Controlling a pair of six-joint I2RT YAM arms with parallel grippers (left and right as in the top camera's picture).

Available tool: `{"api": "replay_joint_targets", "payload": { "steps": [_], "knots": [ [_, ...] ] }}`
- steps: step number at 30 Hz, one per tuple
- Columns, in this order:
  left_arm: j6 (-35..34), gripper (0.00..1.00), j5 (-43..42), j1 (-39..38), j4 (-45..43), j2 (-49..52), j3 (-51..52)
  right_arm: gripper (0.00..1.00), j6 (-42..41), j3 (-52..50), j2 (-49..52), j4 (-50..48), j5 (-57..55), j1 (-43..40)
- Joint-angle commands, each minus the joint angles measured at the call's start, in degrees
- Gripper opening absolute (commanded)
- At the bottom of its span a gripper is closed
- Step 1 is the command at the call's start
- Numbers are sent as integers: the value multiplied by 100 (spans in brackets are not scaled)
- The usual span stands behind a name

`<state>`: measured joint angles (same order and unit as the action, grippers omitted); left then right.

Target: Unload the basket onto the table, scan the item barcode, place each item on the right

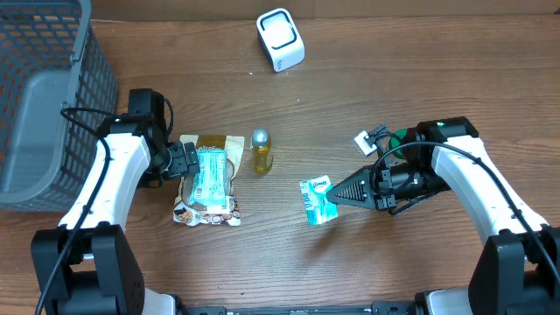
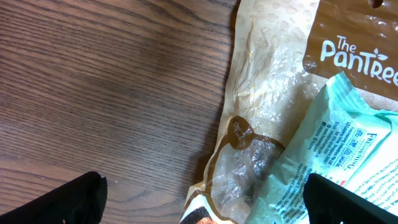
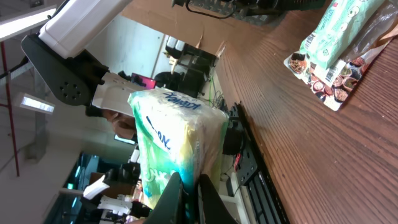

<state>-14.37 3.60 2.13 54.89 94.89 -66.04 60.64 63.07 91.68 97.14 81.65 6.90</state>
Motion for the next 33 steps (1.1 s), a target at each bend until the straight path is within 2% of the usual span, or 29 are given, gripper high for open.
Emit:
{"api": "replay_joint_targets", "payload": {
  "steps": [1, 20, 24, 28, 33],
  "knots": [
    [66, 99, -46, -17, 11, 24, -87, 4, 24, -42, -109, 2, 201, 15],
    [66, 100, -46, -17, 11, 24, -87, 4, -9, -42, -107, -365, 199, 15],
    [66, 100, -46, -17, 11, 24, -87, 4, -713, -44, -107, -944, 170, 15],
    [66, 99, -46, -17, 11, 24, -87, 4, -1753, -44, -107, -1812, -186, 15],
    [66, 100, -46, -17, 11, 24, -87, 4, -3491, -44, -107, -2999, -1475, 15]
  ]
}}
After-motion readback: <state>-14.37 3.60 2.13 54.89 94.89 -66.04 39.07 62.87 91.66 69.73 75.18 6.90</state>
